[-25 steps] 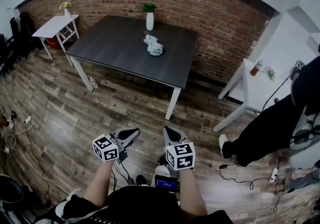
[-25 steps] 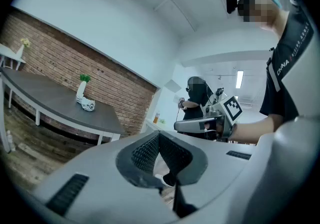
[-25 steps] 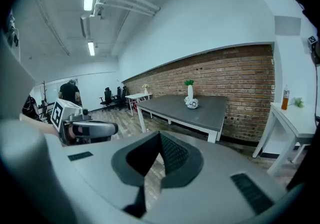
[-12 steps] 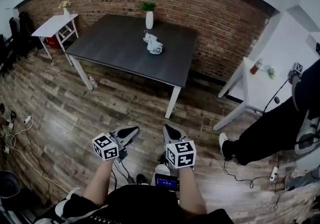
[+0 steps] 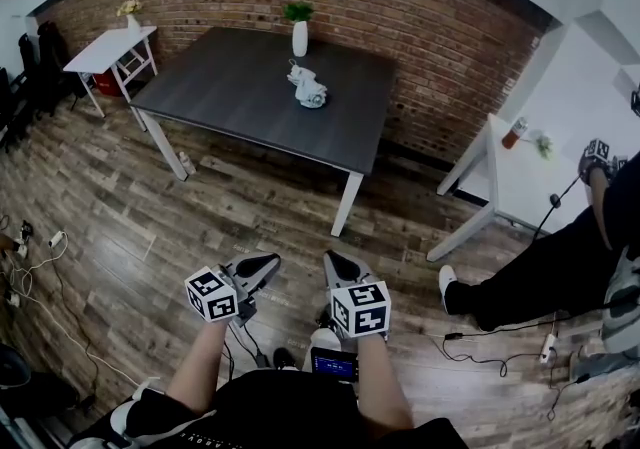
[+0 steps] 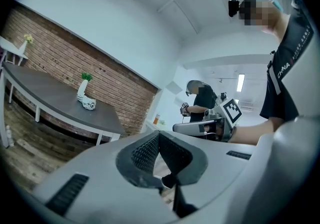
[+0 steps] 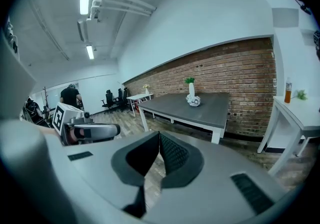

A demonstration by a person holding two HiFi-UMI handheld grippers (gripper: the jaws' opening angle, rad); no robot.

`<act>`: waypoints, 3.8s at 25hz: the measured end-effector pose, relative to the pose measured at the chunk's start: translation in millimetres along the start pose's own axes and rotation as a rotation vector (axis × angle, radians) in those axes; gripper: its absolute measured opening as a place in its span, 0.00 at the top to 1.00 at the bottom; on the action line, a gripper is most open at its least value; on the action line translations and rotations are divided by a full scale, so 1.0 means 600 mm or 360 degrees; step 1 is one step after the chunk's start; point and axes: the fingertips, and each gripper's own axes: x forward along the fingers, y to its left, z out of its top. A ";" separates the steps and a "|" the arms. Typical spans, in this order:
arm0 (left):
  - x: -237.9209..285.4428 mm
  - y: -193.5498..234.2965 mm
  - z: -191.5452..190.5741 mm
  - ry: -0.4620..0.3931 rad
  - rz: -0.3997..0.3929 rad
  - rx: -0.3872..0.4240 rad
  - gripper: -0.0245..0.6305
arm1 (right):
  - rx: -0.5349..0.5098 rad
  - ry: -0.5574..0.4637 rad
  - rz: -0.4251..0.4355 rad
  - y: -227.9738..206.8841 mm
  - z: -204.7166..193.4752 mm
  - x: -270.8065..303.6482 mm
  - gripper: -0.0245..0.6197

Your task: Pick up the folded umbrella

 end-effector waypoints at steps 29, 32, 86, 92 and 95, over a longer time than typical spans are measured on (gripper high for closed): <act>0.199 0.134 0.062 0.0052 0.0086 0.0015 0.96 | 0.0011 -0.0010 0.0100 -0.209 0.109 0.143 0.95; 0.241 0.152 0.073 0.0063 0.0088 0.0027 0.96 | 0.0009 -0.0019 0.0117 -0.252 0.130 0.163 0.95; 0.282 0.700 0.258 0.0076 0.0030 -0.0067 0.96 | 0.0122 0.0002 -0.0093 -0.320 0.355 0.651 0.95; 0.325 0.745 0.276 0.0116 0.0026 -0.0047 0.96 | 0.0154 0.0056 -0.0117 -0.369 0.370 0.707 0.95; 0.342 0.776 0.293 0.0153 0.0052 -0.0011 0.96 | 0.0186 0.0091 -0.0123 -0.399 0.385 0.746 0.95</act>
